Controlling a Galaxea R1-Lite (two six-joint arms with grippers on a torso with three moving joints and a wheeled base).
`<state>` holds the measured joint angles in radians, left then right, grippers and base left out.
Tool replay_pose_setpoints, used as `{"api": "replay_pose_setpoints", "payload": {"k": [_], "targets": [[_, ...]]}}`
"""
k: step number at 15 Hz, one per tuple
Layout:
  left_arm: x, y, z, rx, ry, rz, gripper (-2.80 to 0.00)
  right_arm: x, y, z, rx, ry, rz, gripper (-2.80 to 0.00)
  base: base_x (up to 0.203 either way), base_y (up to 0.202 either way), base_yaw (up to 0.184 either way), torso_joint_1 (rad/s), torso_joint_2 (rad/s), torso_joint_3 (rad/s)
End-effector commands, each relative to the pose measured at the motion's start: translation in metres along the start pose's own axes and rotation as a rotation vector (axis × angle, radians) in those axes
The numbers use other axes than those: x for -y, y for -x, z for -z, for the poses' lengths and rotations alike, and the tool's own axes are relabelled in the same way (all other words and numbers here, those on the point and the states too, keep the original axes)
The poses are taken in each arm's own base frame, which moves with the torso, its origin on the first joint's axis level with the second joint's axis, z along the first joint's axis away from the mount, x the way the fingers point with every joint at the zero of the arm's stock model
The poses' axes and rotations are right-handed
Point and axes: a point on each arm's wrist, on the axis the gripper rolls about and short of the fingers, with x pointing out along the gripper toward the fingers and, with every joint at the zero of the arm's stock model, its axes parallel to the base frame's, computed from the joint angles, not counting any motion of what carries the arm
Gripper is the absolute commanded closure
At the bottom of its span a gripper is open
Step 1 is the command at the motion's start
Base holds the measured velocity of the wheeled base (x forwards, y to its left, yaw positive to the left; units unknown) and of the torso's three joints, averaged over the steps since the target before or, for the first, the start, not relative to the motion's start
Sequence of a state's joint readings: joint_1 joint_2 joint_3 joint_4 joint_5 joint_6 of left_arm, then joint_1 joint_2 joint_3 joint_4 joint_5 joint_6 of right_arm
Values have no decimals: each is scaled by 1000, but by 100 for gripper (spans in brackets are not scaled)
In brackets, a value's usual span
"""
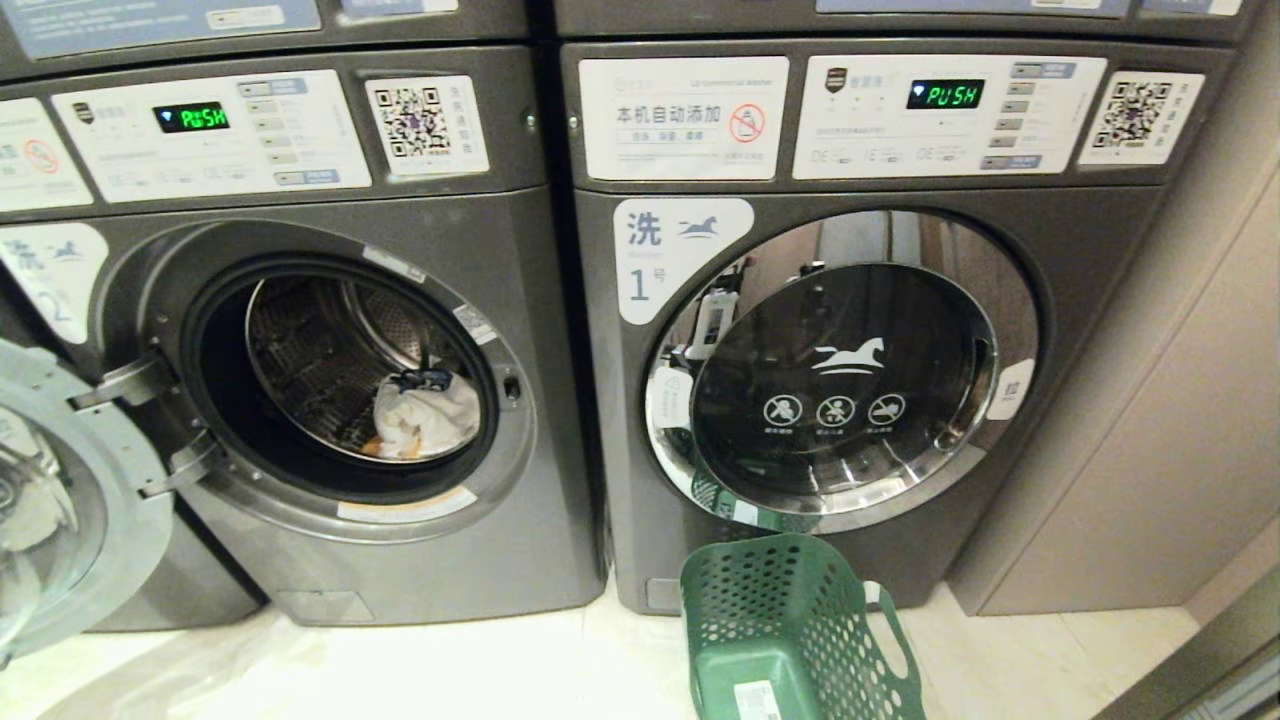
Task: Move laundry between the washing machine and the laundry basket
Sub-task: Pick a cloth and place it into the basket
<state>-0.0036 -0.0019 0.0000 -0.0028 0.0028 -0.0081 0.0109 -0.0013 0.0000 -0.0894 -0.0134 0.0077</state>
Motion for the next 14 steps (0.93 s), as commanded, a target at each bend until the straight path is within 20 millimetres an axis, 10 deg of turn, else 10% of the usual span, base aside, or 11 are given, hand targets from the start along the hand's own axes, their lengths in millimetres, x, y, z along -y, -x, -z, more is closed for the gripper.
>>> {"api": "replay_pose_setpoints", "payload": {"k": [1,14], "targets": [[0,0,0,-3,0,1,0,0,-2,10,-34,-1,1,0,4,-2,95,2,-2,11],[0,0,0,-3,1,1,0,0,-2,10,-35,-6,1,0,0,77,-2,1,1,1]]}}
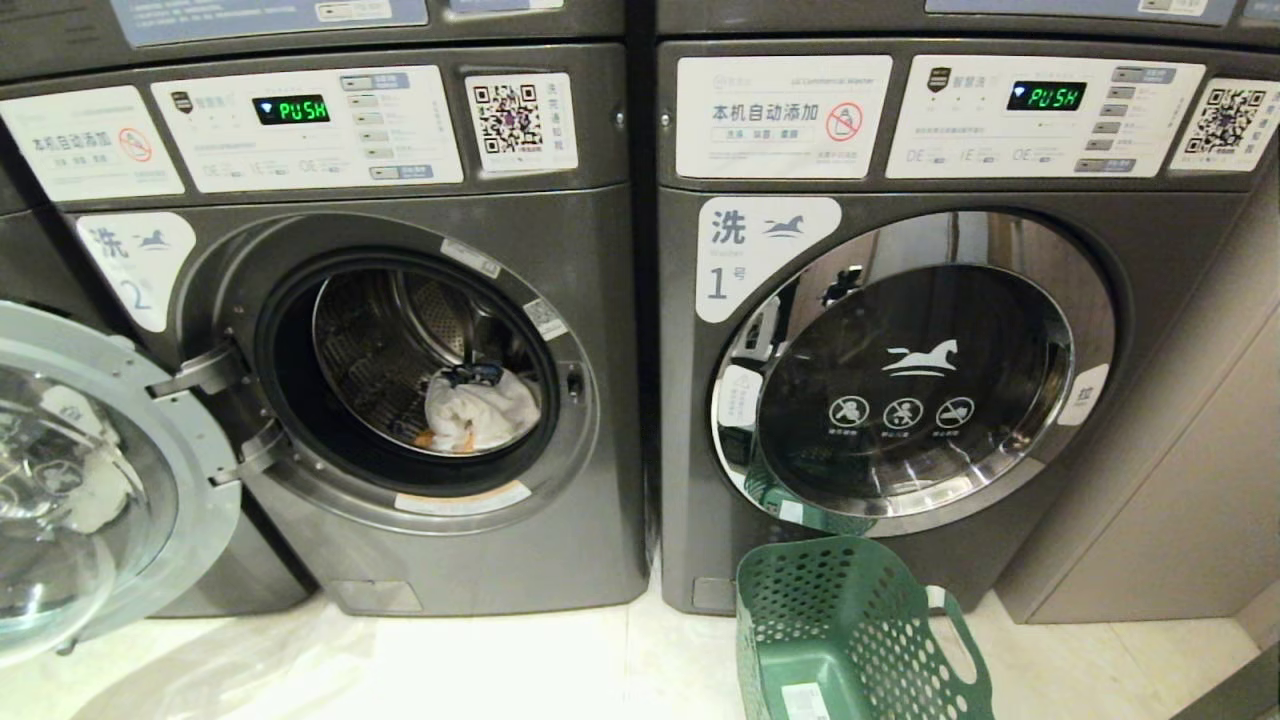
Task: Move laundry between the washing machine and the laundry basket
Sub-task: Pick a cloth and place it into the basket
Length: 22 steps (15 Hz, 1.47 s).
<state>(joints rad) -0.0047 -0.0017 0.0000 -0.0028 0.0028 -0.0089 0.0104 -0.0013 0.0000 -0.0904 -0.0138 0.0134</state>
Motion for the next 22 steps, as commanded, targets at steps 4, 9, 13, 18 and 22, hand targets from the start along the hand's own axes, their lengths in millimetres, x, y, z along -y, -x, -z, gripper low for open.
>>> {"api": "replay_pose_setpoints", "payload": {"k": [4,9,13,18,22], "targets": [[0,0,0,-3,0,0,0,0,-2,9,-33,-1,0,0,0,192,-3,4,4,2],[0,0,0,-3,0,0,0,0,-2,9,-33,-2,0,0,0,196,-2,4,4,2],[0,0,0,-3,0,0,0,0,-2,10,-35,-1,0,0,0,196,-1,1,-1,4],[0,0,0,-3,0,0,0,0,-2,10,-35,-1,0,0,0,195,-1,1,0,3],[0,0,0,-3,2,0,0,0,-2,10,-35,-3,2,0,0,195,-2,2,3,4]]}}
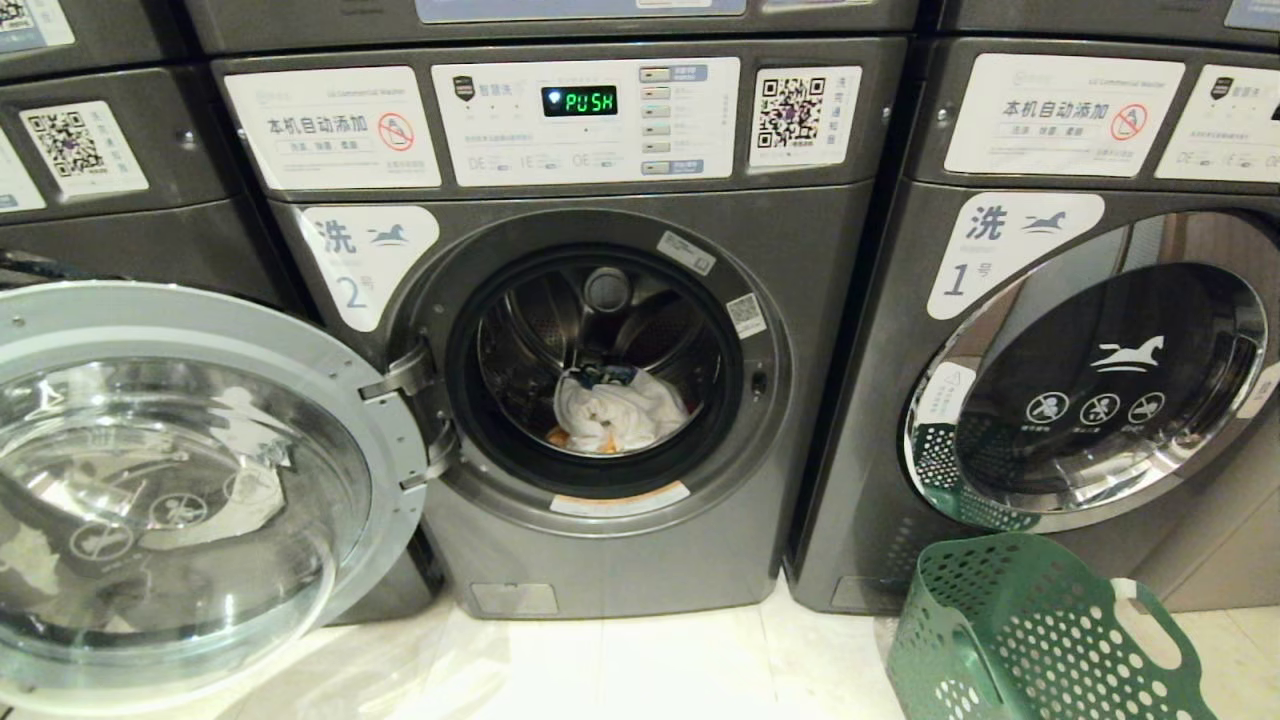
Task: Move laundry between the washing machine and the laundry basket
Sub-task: Pick a cloth and place it into the basket
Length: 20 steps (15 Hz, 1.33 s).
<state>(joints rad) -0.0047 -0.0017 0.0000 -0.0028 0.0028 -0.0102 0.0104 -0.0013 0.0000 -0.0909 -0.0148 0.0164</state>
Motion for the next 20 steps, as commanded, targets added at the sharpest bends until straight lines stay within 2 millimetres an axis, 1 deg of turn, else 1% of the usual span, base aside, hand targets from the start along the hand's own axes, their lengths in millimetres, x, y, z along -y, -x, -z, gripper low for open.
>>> {"api": "replay_pose_setpoints", "payload": {"k": [1,12,17,20], "targets": [[0,0,0,-3,1,0,0,0,-2,9,-34,0,1,0,0,196,1,-2,-2,3],[0,0,0,-3,-1,0,0,0,-2,10,-35,0,1,0,0,186,-1,4,3,3],[0,0,0,-3,-1,0,0,0,-2,10,-34,2,-1,0,0,0,0,0,0,0],[0,0,0,-3,-1,0,0,0,-2,10,-35,2,-1,0,158,0,2,5,0,2]]}}
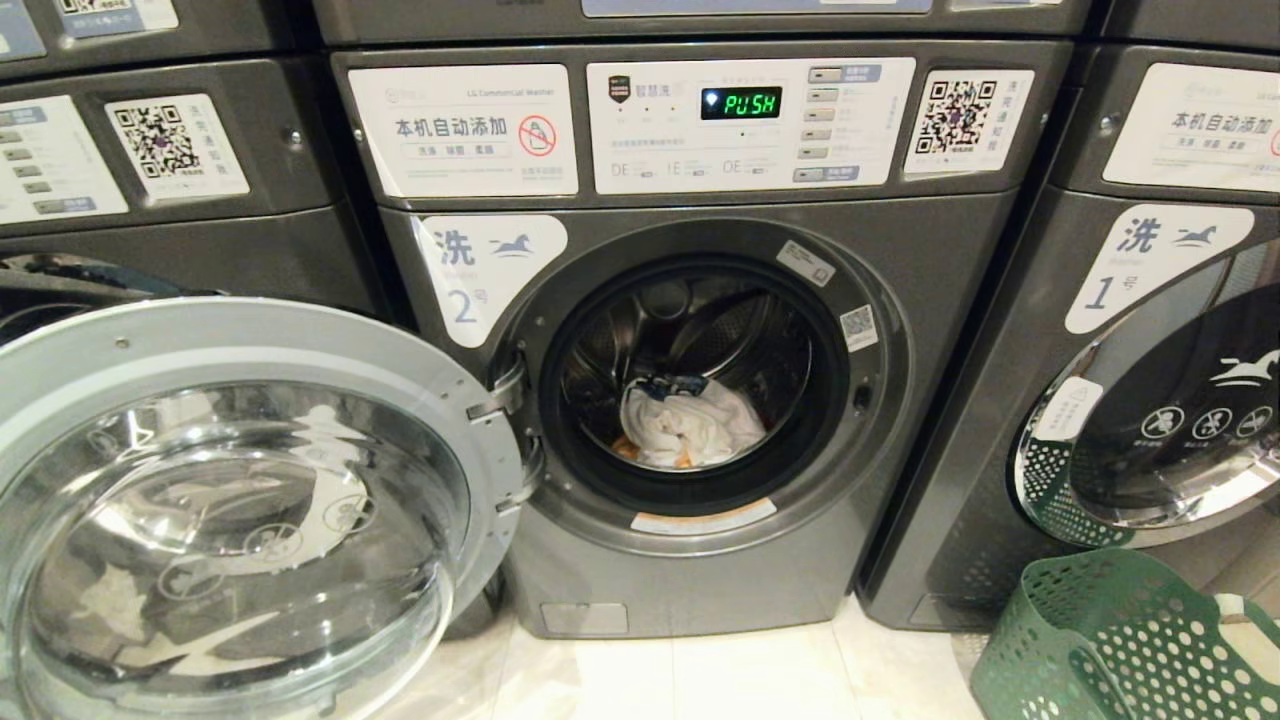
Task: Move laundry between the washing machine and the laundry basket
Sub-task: Pick a cloth and place it into the basket
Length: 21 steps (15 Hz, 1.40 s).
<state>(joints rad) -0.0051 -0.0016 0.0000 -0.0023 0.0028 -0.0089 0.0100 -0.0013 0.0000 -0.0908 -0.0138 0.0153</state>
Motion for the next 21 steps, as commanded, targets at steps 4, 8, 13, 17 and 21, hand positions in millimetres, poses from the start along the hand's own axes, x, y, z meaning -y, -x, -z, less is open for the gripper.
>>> {"api": "replay_pose_setpoints", "payload": {"k": [4,8,13,17,21], "targets": [[0,0,0,-2,0,-1,0,0,-2,10,-34,0,0,0,196,0,0,4,2,3],[0,0,0,-2,0,-1,0,0,-2,10,-35,-1,1,0,170,0,0,6,3,3],[0,0,0,-2,2,-1,0,0,-2,9,-34,-3,1,0,0,0,0,0,0,0],[0,0,0,-2,2,-1,0,0,-2,10,-35,-3,1,0,0,0,0,0,0,0],[0,0,0,-4,0,-1,0,0,-2,10,-35,-3,1,0,0,0,0,0,-1,-24]]}}
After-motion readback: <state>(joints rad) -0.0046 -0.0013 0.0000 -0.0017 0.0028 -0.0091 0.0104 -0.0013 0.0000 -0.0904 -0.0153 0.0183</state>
